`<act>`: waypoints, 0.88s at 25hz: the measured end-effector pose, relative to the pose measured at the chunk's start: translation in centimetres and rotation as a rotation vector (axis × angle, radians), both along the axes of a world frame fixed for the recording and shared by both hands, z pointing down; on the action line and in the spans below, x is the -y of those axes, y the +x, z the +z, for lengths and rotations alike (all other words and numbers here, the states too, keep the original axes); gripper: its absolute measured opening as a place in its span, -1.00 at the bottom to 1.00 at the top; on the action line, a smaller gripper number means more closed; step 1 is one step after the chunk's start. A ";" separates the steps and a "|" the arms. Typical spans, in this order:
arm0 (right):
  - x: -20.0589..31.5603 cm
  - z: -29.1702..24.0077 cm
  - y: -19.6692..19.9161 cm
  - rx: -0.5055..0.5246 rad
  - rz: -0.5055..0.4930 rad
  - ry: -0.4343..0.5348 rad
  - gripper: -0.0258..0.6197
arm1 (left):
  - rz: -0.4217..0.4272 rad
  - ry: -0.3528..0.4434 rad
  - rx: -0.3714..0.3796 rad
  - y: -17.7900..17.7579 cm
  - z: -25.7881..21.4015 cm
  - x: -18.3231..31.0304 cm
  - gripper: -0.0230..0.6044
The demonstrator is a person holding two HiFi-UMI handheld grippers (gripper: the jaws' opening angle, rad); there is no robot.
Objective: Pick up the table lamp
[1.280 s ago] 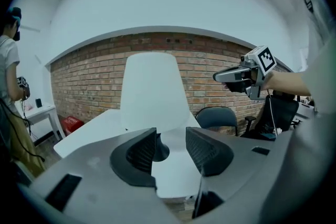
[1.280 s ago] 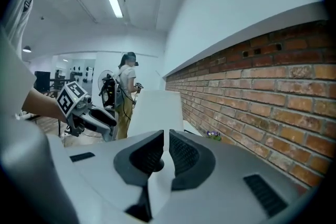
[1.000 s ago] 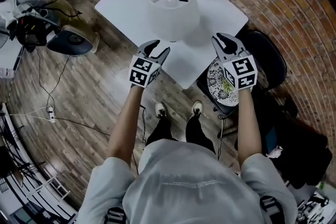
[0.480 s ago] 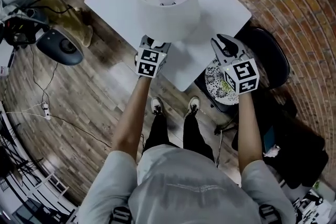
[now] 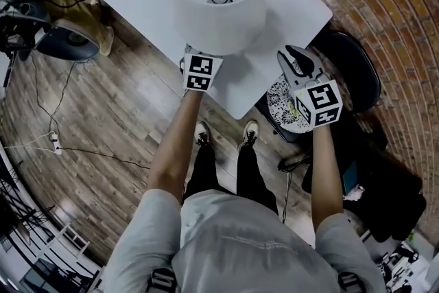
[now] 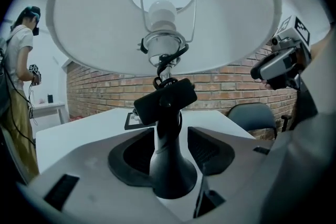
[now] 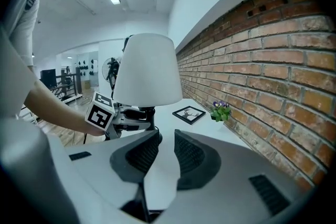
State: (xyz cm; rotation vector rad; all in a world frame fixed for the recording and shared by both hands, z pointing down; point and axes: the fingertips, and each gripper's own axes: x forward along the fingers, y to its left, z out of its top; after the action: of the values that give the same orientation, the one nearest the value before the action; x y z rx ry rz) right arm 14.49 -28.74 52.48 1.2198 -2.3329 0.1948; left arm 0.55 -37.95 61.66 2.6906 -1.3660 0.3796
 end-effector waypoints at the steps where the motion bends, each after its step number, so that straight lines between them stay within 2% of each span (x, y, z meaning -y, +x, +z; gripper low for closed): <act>1: 0.2 0.2 0.0 0.003 0.002 -0.002 -0.63 | 0.002 0.005 -0.003 0.2 0.0 0.3 -0.30; 22: 0.5 2.1 0.2 0.035 -0.001 -0.037 -0.61 | -0.023 0.025 -0.022 1.4 1.5 3.7 -0.34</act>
State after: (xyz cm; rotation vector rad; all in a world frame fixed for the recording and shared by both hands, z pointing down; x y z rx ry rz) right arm 14.67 -29.24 54.57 1.2068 -2.3490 0.2597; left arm 1.95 -41.61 63.14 2.6883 -1.4033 0.3318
